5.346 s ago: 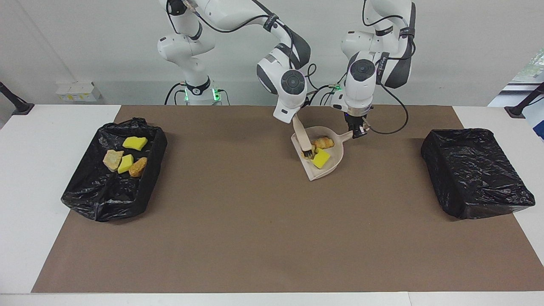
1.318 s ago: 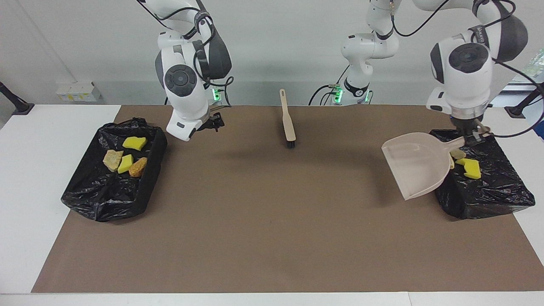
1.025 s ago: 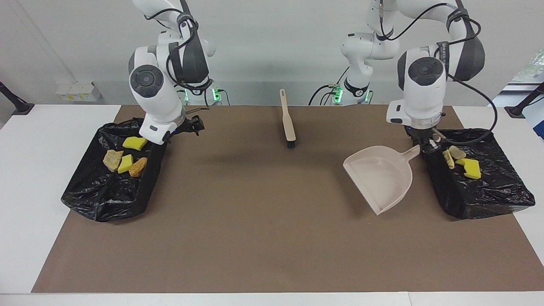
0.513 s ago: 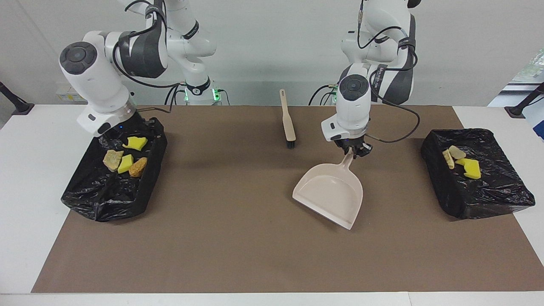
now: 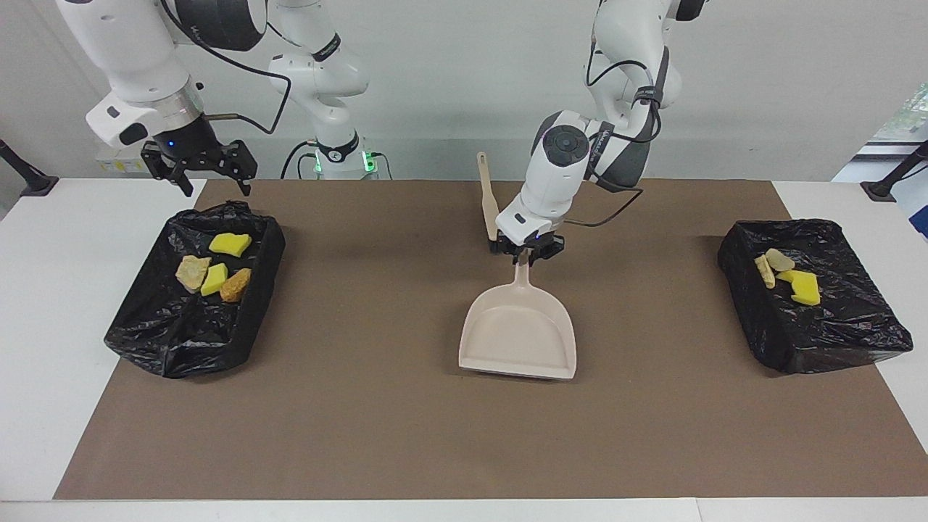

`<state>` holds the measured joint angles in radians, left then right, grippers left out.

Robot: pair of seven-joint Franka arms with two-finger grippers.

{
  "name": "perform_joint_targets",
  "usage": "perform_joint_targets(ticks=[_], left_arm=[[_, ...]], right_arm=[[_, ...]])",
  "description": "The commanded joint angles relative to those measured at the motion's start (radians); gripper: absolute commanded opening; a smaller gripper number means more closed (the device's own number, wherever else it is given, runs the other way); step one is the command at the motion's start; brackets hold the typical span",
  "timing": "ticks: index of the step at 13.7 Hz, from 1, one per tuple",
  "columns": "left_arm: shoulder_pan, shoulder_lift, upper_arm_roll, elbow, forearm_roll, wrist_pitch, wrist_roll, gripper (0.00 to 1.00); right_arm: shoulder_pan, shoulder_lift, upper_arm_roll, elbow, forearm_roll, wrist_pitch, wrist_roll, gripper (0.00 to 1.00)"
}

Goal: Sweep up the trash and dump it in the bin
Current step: 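Place the dustpan on the mat center with the left gripper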

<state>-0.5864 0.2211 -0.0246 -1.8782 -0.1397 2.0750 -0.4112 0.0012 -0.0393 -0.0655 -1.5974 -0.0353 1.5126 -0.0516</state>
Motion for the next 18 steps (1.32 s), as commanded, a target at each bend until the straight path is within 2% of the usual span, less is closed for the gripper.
perform_joint_targets(ticks=[1, 8, 9, 10, 12, 13, 16, 18], left_arm=[[-0.068, 0.017, 0.022, -0.006, -0.021, 0.016, -0.041, 0.0], [-0.102, 0.027, 0.022, -0.032, -0.021, 0.013, -0.043, 0.0], [-0.102, 0.027, 0.022, -0.032, -0.021, 0.008, -0.043, 0.04], [-0.101, 0.026, 0.023, -0.029, -0.021, -0.007, -0.044, 0.23], [-0.096, 0.024, 0.023, -0.026, -0.021, -0.018, -0.044, 0.86], [-0.089, 0.015, 0.023, -0.026, -0.02, -0.029, -0.041, 1.0], [-0.066, -0.025, 0.035, -0.018, -0.02, -0.038, -0.038, 1.0], [0.011, -0.064, 0.035, -0.019, -0.02, -0.05, -0.038, 1.0]], right_arm=[[-0.01, 0.016, 0.007, 0.037, 0.044, -0.009, 0.112, 1.0], [-0.006, 0.001, 0.033, 0.007, 0.077, 0.05, 0.171, 1.0], [-0.009, 0.001, 0.047, 0.005, 0.077, 0.063, 0.171, 1.0], [-0.01, 0.001, 0.056, 0.004, 0.077, 0.063, 0.173, 1.0], [-0.009, 0.001, 0.059, 0.002, 0.069, 0.063, 0.174, 1.0], [-0.004, 0.001, 0.059, 0.002, 0.055, 0.058, 0.162, 1.0], [0.002, 0.002, 0.047, 0.011, 0.02, 0.046, 0.063, 1.0], [-0.001, 0.002, 0.044, 0.019, 0.023, 0.025, 0.055, 1.0]])
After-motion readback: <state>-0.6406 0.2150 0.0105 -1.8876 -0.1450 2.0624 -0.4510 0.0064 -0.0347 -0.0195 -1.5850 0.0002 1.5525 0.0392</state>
